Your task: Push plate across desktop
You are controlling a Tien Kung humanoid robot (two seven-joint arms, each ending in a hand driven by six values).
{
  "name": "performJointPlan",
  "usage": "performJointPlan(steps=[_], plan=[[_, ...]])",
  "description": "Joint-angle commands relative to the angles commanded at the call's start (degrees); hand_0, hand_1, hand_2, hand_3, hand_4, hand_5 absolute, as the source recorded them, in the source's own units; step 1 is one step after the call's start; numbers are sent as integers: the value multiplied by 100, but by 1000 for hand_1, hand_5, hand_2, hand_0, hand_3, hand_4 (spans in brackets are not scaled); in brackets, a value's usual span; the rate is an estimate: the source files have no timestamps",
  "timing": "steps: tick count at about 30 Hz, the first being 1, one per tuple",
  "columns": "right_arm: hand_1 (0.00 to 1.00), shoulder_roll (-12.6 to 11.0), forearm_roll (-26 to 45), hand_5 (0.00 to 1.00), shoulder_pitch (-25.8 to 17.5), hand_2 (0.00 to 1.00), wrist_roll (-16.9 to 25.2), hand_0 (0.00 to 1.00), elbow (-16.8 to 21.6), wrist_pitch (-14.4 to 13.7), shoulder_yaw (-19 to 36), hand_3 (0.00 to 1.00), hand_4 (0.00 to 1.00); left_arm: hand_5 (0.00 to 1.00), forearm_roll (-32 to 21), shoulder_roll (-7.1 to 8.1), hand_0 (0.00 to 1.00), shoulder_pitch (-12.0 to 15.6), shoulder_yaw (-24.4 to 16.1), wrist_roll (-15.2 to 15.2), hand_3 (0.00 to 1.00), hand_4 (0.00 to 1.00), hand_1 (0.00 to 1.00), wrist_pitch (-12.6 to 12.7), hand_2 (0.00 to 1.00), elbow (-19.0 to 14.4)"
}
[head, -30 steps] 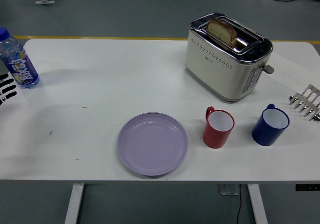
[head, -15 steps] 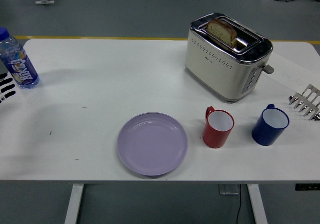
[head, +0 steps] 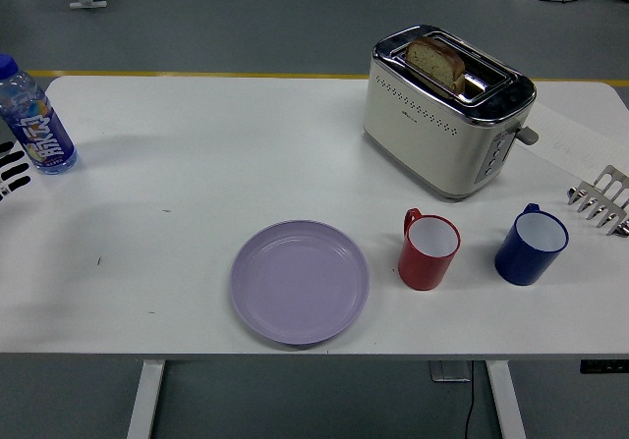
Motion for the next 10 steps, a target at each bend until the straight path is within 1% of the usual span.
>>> performJointPlan(steps=[5, 6, 8, 10], plan=[[698, 37, 1177, 528, 22, 834, 10, 723, -45, 117, -113, 780, 442, 998, 1, -8, 750, 10, -12, -2, 711, 549, 763, 2, 739, -1], [703, 43, 1381, 545, 26, 840, 13, 721, -51, 124, -133, 796, 455, 998, 1, -9, 750, 11, -13, -2, 711, 549, 763, 3, 739, -1], [703, 49, 1579, 545, 34, 840, 12, 721, -52, 133, -157, 796, 455, 998, 2, -14, 750, 10, -12, -3, 711, 549, 763, 4, 739, 0], [703, 51, 1620, 545, 39, 840, 7, 721, -53, 139, -170, 796, 455, 998, 5, -16, 750, 6, -2, -2, 711, 549, 763, 2, 739, 0]])
